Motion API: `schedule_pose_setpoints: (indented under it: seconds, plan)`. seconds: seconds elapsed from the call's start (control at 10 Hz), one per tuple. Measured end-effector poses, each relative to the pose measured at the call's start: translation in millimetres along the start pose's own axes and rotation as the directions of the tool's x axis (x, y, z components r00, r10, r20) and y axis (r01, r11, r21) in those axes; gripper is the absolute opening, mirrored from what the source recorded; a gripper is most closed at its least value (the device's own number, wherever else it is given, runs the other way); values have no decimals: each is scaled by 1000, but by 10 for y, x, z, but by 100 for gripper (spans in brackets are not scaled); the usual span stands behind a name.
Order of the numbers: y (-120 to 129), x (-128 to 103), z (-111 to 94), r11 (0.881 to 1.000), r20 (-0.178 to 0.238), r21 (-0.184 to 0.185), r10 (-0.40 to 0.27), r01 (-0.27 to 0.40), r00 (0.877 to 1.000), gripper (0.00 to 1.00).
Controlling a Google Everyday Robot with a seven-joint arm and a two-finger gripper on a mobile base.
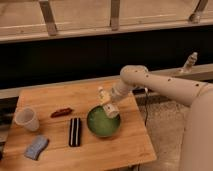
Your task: Place the bottle in the ceramic bowl
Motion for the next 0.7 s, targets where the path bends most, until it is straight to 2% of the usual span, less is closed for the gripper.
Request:
schedule_pose_setpoints:
  seconds: [0.3, 0.4, 0.5, 0.7]
  plan:
    - [111, 140, 119, 1000, -51, -14, -23, 22, 998, 8]
    - [85, 274, 200, 999, -96, -21, -48, 46, 994, 8]
    - [41, 329, 236, 999, -113, -14, -49, 48, 992, 8]
    - [47, 320, 231, 999, -111, -14, -50, 49, 993, 10]
